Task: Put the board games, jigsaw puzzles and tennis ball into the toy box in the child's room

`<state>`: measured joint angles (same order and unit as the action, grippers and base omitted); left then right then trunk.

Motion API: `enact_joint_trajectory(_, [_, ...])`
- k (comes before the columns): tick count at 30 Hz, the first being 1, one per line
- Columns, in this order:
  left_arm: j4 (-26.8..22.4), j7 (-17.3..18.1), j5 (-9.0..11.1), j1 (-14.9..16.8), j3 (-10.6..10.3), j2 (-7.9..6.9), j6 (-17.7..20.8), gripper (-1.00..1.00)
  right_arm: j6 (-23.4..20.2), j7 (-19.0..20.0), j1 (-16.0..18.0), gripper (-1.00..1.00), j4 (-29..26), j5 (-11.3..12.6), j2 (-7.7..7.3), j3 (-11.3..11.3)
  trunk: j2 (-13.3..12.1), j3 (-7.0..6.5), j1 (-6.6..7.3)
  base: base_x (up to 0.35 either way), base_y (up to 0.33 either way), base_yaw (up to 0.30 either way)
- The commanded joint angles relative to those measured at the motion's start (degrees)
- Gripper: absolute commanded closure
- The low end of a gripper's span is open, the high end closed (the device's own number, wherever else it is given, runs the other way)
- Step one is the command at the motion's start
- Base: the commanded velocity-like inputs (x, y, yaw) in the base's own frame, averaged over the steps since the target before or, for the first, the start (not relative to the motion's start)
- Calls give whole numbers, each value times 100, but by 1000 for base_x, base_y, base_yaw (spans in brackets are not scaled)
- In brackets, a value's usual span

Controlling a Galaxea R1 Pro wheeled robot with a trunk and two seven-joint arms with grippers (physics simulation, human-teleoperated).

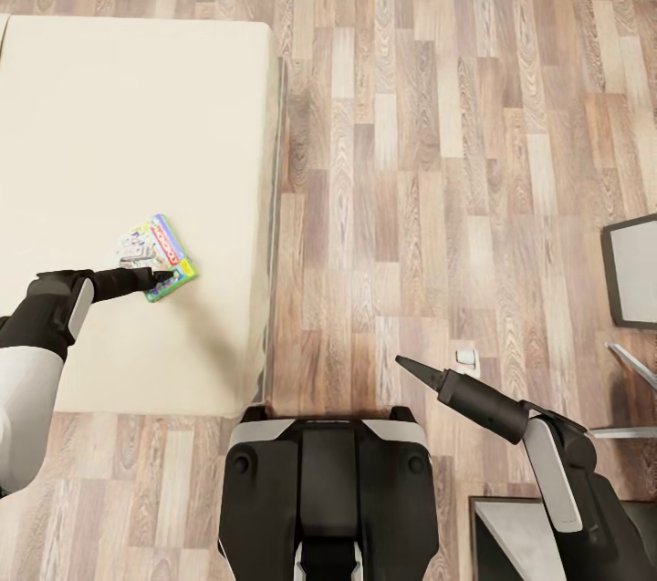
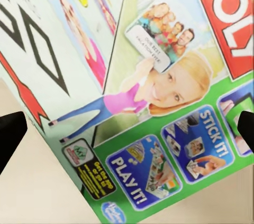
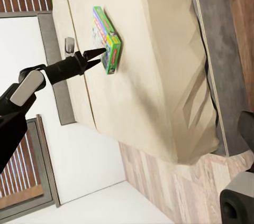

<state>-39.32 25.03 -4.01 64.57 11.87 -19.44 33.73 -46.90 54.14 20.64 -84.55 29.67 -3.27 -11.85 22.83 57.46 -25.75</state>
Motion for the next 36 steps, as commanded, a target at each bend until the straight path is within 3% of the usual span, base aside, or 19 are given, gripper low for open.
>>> enact_joint_trajectory(1, [-6,46,-41,3,25,4,28,-100,-30,9,2,-100,0,13,-3,-5,9,6,-3,0,-23,0])
enact_joint_trajectory(25, [-15,78,-35,3,25,2,47,-100,-30,9,2,-100,0,13,-4,-10,9,6,-3,0,-38,0])
enact_joint_trajectory(32, [-15,693,-44,3,25,4,89,-100,-30,9,2,-100,0,13,-5,-11,9,6,-3,0,-20,0])
enact_joint_trajectory(36, [-15,838,-52,3,25,2,91,-100,-30,9,2,-100,0,13,-7,-11,9,6,-3,0,-2,0])
